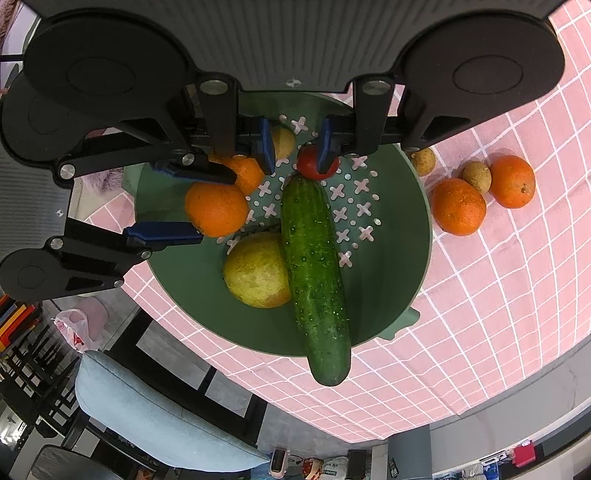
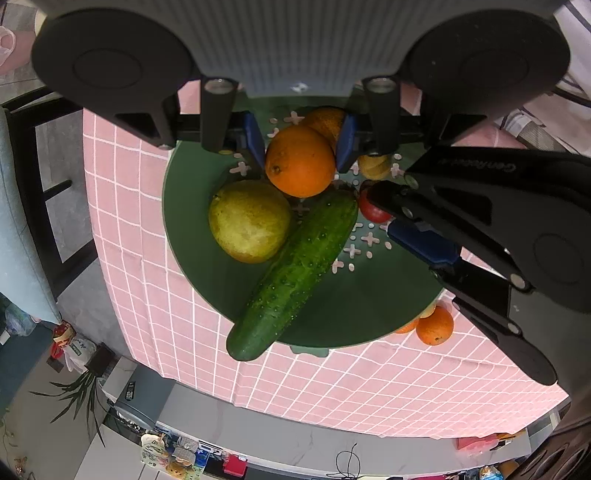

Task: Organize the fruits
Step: 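Carry the orange into the colander and open the right tool while the left tool drops the brown fruit in, then grasp an orange from the pile with the right tool while the left tool grasps another orange, then lift the orange over the green colander with the right tool while the left tool carries its orange, then open the right tool to drop the orange in while the left tool releases its orange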

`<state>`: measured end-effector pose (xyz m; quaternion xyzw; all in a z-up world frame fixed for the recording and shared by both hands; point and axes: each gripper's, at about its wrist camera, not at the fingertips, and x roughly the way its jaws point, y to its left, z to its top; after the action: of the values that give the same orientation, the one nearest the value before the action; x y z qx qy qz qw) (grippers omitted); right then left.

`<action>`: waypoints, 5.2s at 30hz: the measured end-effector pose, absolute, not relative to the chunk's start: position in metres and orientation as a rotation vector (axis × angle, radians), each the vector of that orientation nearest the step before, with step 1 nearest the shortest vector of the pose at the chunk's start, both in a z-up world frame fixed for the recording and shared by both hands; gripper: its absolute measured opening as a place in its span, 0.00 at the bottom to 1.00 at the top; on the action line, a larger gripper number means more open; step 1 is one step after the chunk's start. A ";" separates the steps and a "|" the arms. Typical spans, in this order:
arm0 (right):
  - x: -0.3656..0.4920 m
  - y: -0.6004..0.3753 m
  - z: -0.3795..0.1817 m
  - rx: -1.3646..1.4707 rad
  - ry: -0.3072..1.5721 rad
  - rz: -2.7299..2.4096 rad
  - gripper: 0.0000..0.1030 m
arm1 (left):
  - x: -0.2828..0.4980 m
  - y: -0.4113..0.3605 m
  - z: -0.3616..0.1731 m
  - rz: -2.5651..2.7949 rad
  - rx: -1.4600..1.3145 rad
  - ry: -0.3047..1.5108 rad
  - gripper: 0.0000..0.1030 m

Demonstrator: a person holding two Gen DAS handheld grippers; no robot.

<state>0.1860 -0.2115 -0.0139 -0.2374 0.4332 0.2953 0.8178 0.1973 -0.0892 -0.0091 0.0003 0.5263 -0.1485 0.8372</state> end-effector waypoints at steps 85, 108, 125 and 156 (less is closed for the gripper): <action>0.214 -0.030 -0.037 -1.040 0.755 0.993 0.40 | 0.197 0.089 -0.050 -0.170 -0.284 0.912 0.54; 0.205 -0.030 -0.034 -1.032 0.712 0.940 0.37 | 0.179 0.102 -0.048 -0.124 -0.386 0.916 0.43; 0.178 -0.068 0.022 -0.799 0.689 0.941 0.37 | 0.134 0.094 0.003 -0.139 -0.465 0.828 0.43; 0.211 -0.198 -0.010 -0.587 0.866 0.734 0.38 | 0.198 -0.066 0.014 -0.242 -0.029 1.003 0.43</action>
<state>0.2105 -0.1979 -0.0097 -0.2738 0.4042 0.3423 0.8028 0.1980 -0.0662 0.0140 -0.0140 0.4795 -0.1159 0.8697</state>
